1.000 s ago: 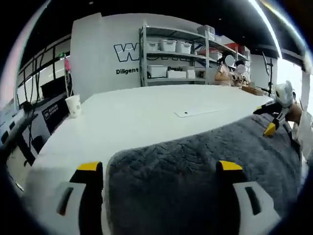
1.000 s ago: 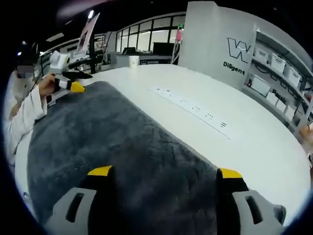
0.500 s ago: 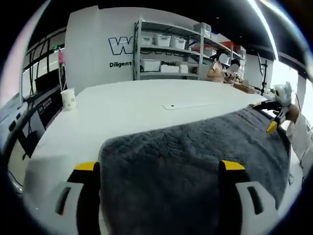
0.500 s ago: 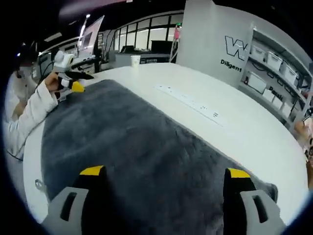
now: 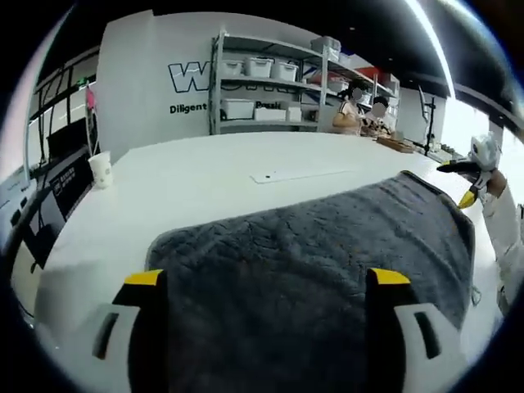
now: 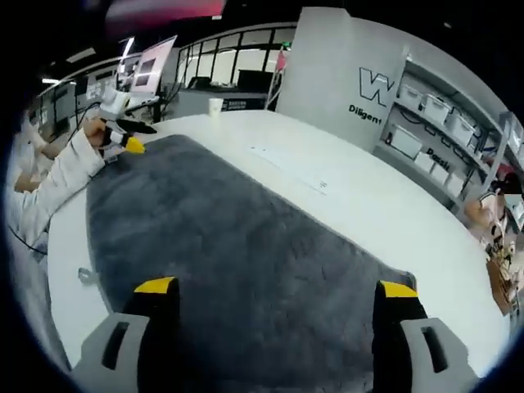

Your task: Open the folded towel by lifting each exposed corner and separating the folded layers until the towel lies flat within the target outline without major curled edges

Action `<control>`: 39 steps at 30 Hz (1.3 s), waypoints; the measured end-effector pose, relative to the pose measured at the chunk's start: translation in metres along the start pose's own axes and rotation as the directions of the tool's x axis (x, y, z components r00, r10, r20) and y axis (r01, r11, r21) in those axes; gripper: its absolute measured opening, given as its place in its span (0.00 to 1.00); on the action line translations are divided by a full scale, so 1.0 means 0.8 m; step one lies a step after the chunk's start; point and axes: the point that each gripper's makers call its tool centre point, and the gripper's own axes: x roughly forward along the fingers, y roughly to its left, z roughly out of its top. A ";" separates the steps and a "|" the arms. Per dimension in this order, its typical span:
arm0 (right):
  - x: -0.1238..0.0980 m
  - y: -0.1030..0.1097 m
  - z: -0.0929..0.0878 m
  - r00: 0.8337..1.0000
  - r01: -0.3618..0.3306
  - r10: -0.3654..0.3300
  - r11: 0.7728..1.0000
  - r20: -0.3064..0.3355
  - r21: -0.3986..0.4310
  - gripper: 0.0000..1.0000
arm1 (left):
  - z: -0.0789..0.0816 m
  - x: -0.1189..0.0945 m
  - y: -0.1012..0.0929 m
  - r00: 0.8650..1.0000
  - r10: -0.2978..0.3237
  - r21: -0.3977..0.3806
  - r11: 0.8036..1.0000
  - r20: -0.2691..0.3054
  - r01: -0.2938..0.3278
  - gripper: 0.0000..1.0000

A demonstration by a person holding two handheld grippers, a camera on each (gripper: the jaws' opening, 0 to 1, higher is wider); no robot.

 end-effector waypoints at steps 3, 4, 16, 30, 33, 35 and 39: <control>-0.021 0.001 -0.015 1.000 0.003 -0.003 1.000 -0.002 -0.006 0.96 | -0.004 -0.001 0.000 1.000 0.000 0.002 1.000 -0.014 0.000 0.99; -0.028 0.002 -0.022 1.000 0.006 -0.006 1.000 -0.006 -0.011 0.97 | -0.005 -0.002 0.001 1.000 0.004 0.004 1.000 -0.020 -0.004 0.99; -0.079 0.020 -0.078 0.999 0.016 -0.018 0.998 -0.036 -0.065 0.87 | -0.012 -0.003 -0.005 0.999 0.000 0.007 1.000 -0.038 0.000 0.99; -0.088 0.042 -0.138 0.993 -0.002 -0.005 0.999 -0.116 -0.054 0.59 | -0.019 -0.005 0.001 0.998 0.019 -0.022 1.000 -0.052 -0.021 0.99; -0.086 0.036 -0.143 0.995 0.013 -0.017 0.999 -0.103 -0.037 0.46 | -0.020 -0.005 0.003 0.998 0.020 -0.023 1.000 -0.056 -0.021 0.99; -0.084 0.037 -0.145 0.995 0.008 -0.011 0.999 -0.100 -0.032 0.39 | -0.020 -0.005 0.003 0.998 0.021 -0.021 1.000 -0.054 -0.022 0.99; -0.080 0.039 -0.148 0.994 -0.004 -0.002 0.999 -0.110 -0.052 0.25 | -0.021 -0.006 0.004 0.998 0.026 -0.029 0.999 -0.055 -0.027 0.99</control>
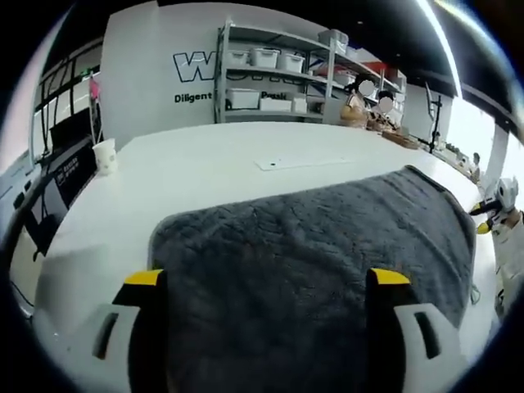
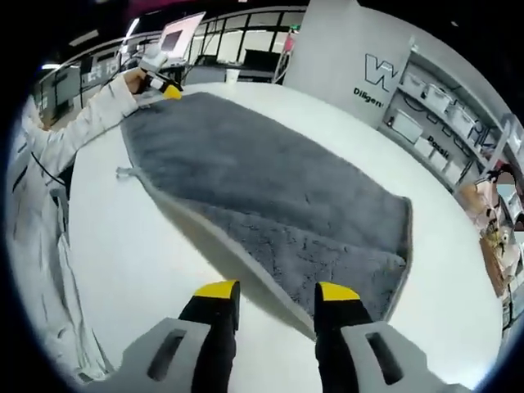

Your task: Open the folded towel by lifting each exposed corner and separating the folded layers until the towel lies flat within the target outline without major curled edges

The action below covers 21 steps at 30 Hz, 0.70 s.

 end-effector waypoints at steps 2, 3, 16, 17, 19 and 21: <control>0.001 0.000 0.000 1.000 -0.001 0.001 1.000 0.000 -0.012 0.19 | 0.000 0.000 0.002 1.000 0.002 0.001 1.000 -0.001 -0.002 0.99; 0.002 0.000 -0.001 1.000 -0.002 0.002 1.000 0.000 -0.018 0.14 | 0.000 0.000 0.002 1.000 0.003 0.000 1.000 -0.001 -0.003 0.99; 0.002 0.001 -0.011 0.999 -0.026 0.024 0.998 -0.024 -0.062 0.00 | 0.000 0.000 0.004 1.000 0.002 -0.005 1.000 -0.005 -0.002 0.99; 0.002 0.002 -0.013 0.999 -0.033 0.031 0.997 -0.033 -0.070 0.00 | 0.000 0.000 0.004 1.000 0.002 -0.005 1.000 -0.006 -0.002 0.99; 0.001 0.005 -0.018 0.998 -0.043 0.039 0.996 -0.051 -0.078 0.00 | -0.001 0.000 0.004 1.000 0.003 -0.005 1.000 -0.011 -0.003 0.99; 0.000 0.007 -0.020 0.997 -0.054 0.050 0.996 -0.056 -0.071 0.00 | -0.002 0.000 0.005 1.000 0.005 -0.004 1.000 -0.013 -0.005 0.99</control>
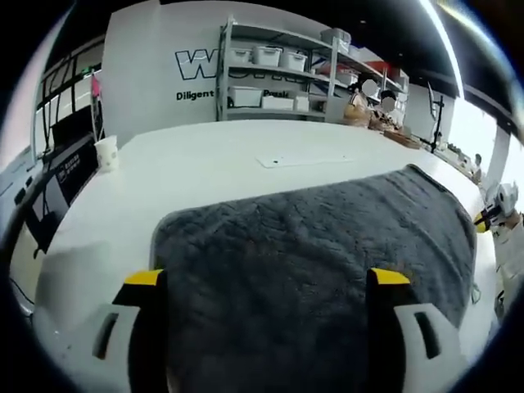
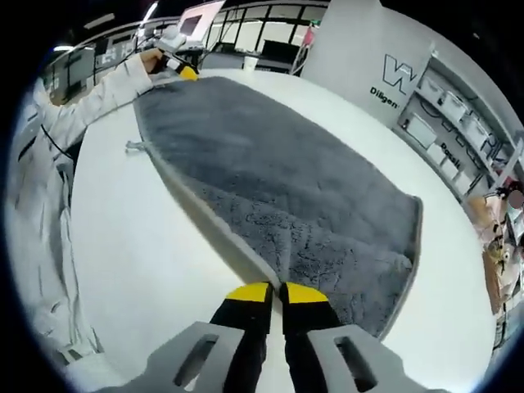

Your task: Open the folded towel by lifting each exposed corner and separating the folded layers until the towel lies flat within the target outline without major curled edges

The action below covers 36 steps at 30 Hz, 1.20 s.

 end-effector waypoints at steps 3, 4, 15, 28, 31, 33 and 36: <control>-0.002 0.003 -0.008 0.999 -0.029 0.029 0.999 -0.014 0.040 0.00 | -0.002 0.001 0.002 1.000 0.003 0.002 1.000 -0.011 -0.003 0.99; -0.002 0.003 -0.009 0.999 -0.029 0.030 0.999 -0.015 0.043 0.00 | -0.003 0.001 0.002 1.000 0.004 0.002 1.000 -0.013 -0.004 0.99; -0.008 0.009 -0.020 0.998 -0.060 0.062 0.994 -0.019 0.094 0.00 | -0.004 -0.001 0.003 1.000 0.007 0.003 1.000 -0.019 -0.007 0.99; -0.011 0.013 -0.019 0.995 -0.102 0.097 0.983 0.035 0.154 0.04 | -0.007 -0.001 0.004 1.000 0.009 0.007 1.000 -0.029 -0.009 0.99; -0.014 0.014 -0.019 0.994 -0.108 0.101 0.980 0.048 0.168 0.09 | -0.007 -0.002 0.004 1.000 0.010 0.007 1.000 -0.029 -0.009 0.99; -0.017 0.015 -0.020 0.993 -0.110 0.102 0.979 0.051 0.172 0.14 | -0.007 -0.002 0.004 1.000 0.009 0.006 1.000 -0.029 -0.009 0.99; -0.023 0.016 -0.025 0.994 -0.107 0.101 0.981 0.044 0.159 0.19 | -0.008 -0.002 0.003 0.999 0.009 0.009 1.000 -0.031 -0.009 0.99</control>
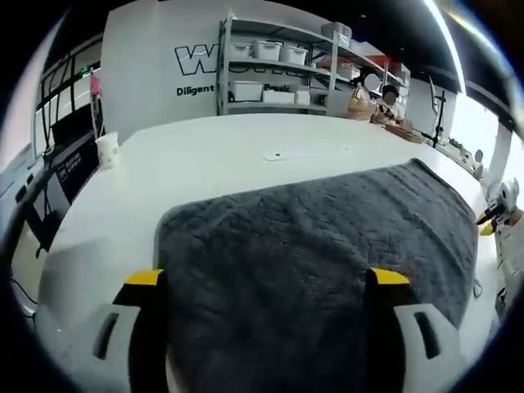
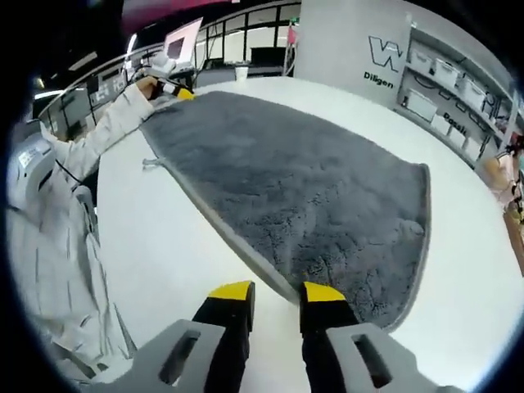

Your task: Open the folded towel by lifting each exposed corner and separating the folded layers until the towel lies flat within the target outline without major curled edges

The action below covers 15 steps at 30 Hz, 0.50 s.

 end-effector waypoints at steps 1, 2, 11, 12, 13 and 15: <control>-0.001 0.000 0.000 1.000 0.000 0.000 1.000 0.002 0.002 0.21 | 0.000 0.000 0.000 1.000 0.000 0.000 1.000 0.000 0.000 0.99; -0.004 -0.002 0.000 1.000 0.003 -0.003 1.000 0.015 0.018 0.23 | 0.000 0.000 0.000 1.000 -0.002 -0.001 1.000 0.000 0.002 0.99; -0.035 -0.051 0.000 0.985 0.124 -0.140 0.980 0.098 0.156 0.18 | 0.001 0.000 -0.001 1.000 -0.009 0.001 1.000 -0.001 0.009 0.99; -0.039 -0.062 -0.001 0.980 0.148 -0.169 0.972 0.106 0.182 0.17 | 0.001 -0.001 -0.001 1.000 -0.009 0.003 1.000 -0.001 0.009 0.99; -0.044 -0.075 -0.003 0.974 0.179 -0.203 0.963 0.105 0.202 0.16 | 0.001 -0.001 -0.001 1.000 -0.009 0.003 1.000 0.000 0.009 0.99; -0.048 -0.088 -0.009 0.969 0.209 -0.230 0.957 0.086 0.203 0.16 | 0.001 -0.001 -0.002 1.000 -0.011 0.001 1.000 0.002 0.011 0.99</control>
